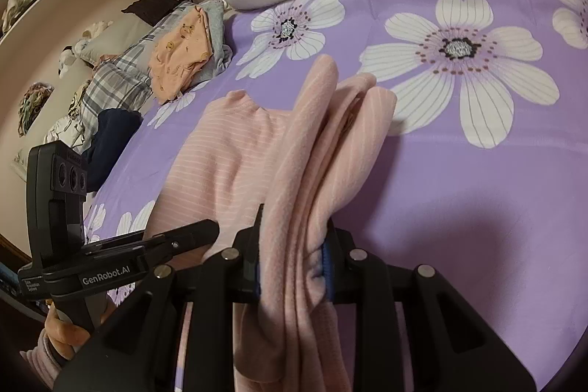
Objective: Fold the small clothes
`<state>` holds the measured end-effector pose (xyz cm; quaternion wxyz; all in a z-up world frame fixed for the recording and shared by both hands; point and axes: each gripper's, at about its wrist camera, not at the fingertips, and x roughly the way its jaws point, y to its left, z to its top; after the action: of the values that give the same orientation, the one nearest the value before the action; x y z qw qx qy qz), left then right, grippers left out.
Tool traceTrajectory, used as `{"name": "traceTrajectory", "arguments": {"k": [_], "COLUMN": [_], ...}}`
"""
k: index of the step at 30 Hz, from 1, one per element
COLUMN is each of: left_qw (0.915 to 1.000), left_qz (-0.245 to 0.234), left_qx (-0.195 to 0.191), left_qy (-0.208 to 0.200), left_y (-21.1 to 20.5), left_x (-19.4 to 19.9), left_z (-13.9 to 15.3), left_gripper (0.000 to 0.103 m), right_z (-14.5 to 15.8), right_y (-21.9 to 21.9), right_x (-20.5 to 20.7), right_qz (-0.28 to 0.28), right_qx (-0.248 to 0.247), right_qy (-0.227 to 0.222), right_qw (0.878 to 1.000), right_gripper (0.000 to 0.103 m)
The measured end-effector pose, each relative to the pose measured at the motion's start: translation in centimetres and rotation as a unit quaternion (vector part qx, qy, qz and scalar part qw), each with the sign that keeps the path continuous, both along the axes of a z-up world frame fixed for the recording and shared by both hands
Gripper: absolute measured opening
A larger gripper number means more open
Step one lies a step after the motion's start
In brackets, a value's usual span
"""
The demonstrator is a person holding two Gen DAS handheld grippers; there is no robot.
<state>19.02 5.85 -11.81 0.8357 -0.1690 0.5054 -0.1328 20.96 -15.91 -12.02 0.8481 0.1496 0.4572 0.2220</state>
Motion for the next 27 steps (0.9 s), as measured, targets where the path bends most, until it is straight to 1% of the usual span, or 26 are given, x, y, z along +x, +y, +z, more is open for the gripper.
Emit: {"name": "traceTrajectory", "arguments": {"k": [8,15,27], "left_qw": [1.0,1.0,1.0], "left_qz": [0.002,0.002,0.001], "left_qx": [-0.005,-0.005,0.004], "left_qy": [0.002,0.003,0.0], "left_y": [0.2,0.3,0.3], "left_x": [0.0,0.1,0.1], "left_z": [-0.2,-0.3,-0.3], "left_gripper": [0.031,0.033,0.034], "right_z": [-1.0,-1.5,-1.6], "right_y": [-0.8,-1.3,-2.0], "right_x": [0.3,0.4,0.4], "right_qz": [-0.014,-0.021,-0.033], "right_qx": [0.019,0.03,0.03], "right_qy": [0.026,0.04,0.045], "right_qw": [0.999,0.999,0.998], "right_gripper": [0.027,0.029,0.03]}}
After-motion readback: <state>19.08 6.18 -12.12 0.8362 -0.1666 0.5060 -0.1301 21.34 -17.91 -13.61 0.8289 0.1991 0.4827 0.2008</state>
